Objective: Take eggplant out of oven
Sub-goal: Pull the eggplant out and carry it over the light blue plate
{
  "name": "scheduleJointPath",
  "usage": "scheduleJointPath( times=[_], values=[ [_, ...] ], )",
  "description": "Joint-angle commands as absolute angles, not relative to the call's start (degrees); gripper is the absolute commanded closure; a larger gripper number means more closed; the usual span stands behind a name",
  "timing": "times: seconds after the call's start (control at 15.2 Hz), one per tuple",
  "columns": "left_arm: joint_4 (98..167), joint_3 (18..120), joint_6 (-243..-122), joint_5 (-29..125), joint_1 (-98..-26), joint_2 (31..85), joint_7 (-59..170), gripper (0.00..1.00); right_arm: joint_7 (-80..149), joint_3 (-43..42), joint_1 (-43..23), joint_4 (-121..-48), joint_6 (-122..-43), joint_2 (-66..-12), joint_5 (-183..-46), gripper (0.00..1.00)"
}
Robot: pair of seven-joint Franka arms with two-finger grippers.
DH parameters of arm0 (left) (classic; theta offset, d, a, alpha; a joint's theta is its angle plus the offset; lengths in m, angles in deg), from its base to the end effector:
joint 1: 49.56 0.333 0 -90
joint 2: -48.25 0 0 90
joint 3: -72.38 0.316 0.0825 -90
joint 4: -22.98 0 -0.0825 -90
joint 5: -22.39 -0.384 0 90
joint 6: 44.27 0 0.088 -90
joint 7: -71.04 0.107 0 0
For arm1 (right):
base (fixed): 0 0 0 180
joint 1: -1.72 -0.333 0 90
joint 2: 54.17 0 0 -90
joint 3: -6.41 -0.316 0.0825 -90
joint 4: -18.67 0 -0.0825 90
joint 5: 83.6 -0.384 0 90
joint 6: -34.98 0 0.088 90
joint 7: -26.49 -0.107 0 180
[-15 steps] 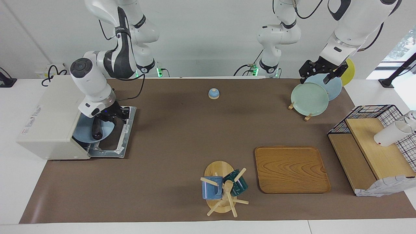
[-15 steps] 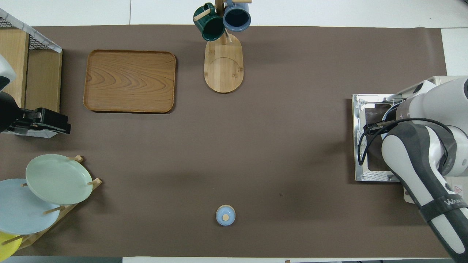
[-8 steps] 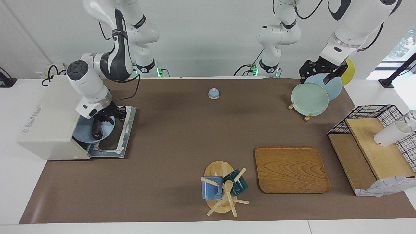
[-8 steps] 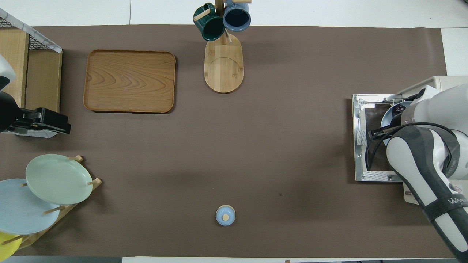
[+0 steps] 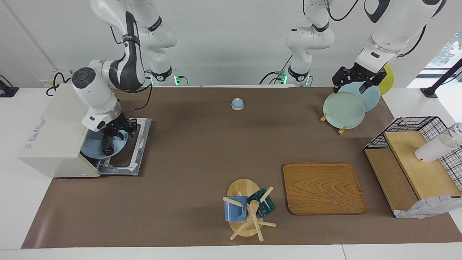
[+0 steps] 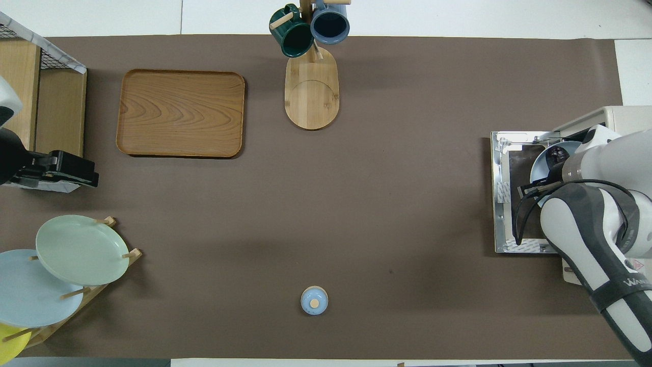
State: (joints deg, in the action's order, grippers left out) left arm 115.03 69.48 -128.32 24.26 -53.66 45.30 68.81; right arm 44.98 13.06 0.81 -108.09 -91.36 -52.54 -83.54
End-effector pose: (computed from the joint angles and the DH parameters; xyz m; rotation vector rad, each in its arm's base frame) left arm 0.5226 -0.0687 0.6270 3.1128 -0.1324 -0.1408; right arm 0.5251 -0.0527 0.3627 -3.1181 -0.3494 0.0560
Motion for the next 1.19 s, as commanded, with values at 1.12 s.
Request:
scheduleJointPath(
  times=[1.12],
  values=[
    [115.53,69.65,-127.94,24.76,-53.61,44.47,68.4,0.0,3.49,12.21,-40.89,-85.24,-74.89,-43.82,-74.19,1.0]
  ],
)
